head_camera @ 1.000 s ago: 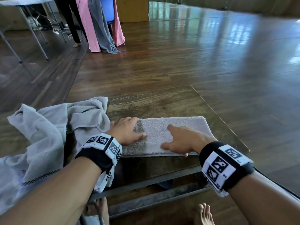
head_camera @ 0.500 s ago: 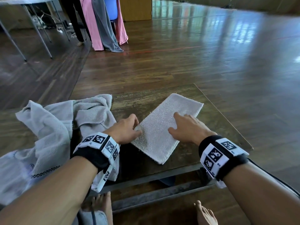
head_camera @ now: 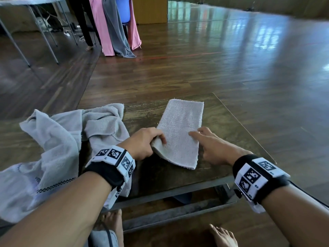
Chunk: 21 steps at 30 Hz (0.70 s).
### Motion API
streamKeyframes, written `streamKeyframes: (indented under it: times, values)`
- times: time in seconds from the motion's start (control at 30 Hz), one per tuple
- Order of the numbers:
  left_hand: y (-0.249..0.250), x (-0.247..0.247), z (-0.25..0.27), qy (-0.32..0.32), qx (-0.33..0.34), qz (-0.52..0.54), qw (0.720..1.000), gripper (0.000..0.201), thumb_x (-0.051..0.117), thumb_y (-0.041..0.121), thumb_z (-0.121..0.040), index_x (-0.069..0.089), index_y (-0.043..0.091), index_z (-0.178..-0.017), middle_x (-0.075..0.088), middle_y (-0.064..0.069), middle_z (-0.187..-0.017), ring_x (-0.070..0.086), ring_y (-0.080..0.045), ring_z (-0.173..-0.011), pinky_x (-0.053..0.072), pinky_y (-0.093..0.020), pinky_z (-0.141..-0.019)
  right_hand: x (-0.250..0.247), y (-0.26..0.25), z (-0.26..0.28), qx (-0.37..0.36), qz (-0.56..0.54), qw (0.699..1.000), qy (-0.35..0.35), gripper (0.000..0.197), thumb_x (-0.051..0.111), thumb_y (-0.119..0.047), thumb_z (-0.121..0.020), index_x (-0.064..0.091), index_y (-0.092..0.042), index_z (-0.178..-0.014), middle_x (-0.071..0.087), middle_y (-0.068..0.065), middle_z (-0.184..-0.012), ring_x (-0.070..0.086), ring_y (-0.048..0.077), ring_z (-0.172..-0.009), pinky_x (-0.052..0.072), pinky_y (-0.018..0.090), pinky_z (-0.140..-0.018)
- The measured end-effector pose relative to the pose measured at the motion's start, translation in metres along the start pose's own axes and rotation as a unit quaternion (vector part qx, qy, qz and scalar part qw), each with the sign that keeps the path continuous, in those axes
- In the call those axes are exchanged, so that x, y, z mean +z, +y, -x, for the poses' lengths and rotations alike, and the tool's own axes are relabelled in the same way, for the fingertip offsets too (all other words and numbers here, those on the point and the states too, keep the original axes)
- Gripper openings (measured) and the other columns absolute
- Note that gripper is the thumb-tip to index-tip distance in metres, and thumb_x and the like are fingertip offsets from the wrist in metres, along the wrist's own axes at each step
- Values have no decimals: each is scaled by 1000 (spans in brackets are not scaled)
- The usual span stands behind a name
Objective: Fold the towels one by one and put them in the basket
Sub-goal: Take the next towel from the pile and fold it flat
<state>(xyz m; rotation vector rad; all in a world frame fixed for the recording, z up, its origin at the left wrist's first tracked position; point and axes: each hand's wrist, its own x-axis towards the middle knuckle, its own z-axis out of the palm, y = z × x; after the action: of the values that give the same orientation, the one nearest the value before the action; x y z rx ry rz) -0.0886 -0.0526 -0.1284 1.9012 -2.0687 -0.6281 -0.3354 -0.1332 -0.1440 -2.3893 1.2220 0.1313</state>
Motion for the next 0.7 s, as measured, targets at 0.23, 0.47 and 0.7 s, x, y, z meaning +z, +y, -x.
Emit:
streamKeyframes:
  times: [0.23,0.47,0.7]
  values:
    - [6,0,-15,216,93,44,971,4,70,21,-87,70,21,-91,61,6,-101,60,-12,-90,47,-28,-83,-5,6,7,-28,-39,998,-50,109,79,-20,-79,8,-42,-159,-8,-16,-163,-2,22,-152,27,47,-119]
    - [16,2,-23,321,48,55,944,21,59,36,-98,64,17,-91,66,2,-74,61,-18,-69,47,-37,-67,-15,-2,11,-80,-180,973,123,14,77,-37,-87,68,-30,-95,67,-13,-86,58,-6,-73,50,24,-71]
    - [9,3,-36,227,-101,90,964,41,58,45,-93,54,18,-62,57,9,-59,58,-14,-61,44,-30,-55,-26,2,-1,-8,-418,906,61,14,72,-30,-93,72,-17,-95,79,1,-87,77,18,-79,60,29,-63]
